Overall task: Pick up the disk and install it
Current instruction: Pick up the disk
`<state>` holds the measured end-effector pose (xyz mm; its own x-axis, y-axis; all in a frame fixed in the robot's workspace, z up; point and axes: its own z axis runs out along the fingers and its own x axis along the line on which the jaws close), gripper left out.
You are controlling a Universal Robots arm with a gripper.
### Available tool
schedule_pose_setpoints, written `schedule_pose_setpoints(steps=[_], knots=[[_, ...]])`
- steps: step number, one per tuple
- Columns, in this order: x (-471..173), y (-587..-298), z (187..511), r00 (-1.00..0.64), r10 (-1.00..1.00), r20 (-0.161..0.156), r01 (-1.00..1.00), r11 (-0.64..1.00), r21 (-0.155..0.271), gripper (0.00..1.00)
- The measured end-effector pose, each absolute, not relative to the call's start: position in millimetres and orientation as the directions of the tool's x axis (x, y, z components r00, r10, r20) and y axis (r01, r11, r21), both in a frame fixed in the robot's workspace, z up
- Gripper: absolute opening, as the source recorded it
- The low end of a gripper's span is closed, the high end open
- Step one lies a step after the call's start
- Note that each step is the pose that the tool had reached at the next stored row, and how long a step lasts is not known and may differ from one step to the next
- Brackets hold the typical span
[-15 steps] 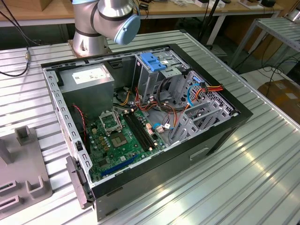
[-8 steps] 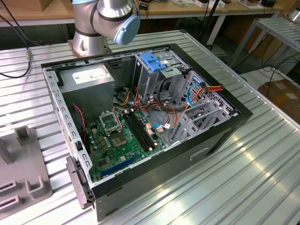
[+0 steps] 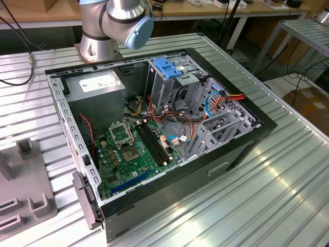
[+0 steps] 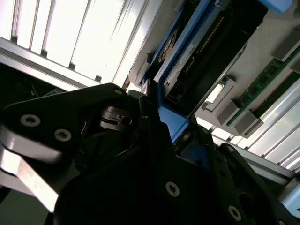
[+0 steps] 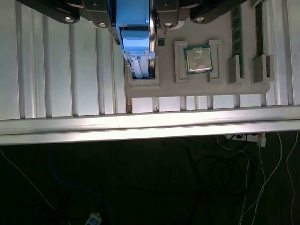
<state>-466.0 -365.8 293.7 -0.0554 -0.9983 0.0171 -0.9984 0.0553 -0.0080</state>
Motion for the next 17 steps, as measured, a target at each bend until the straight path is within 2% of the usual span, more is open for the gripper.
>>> schedule_pose_setpoints(steps=[1, 17], knots=[[-466.0, -365.7, 293.7, -0.055, -0.998, 0.017, -0.998, 0.055, -0.008, 0.37], [-466.0, -365.7, 293.5, -0.055, -0.998, 0.017, -0.998, 0.055, -0.008, 0.37]])
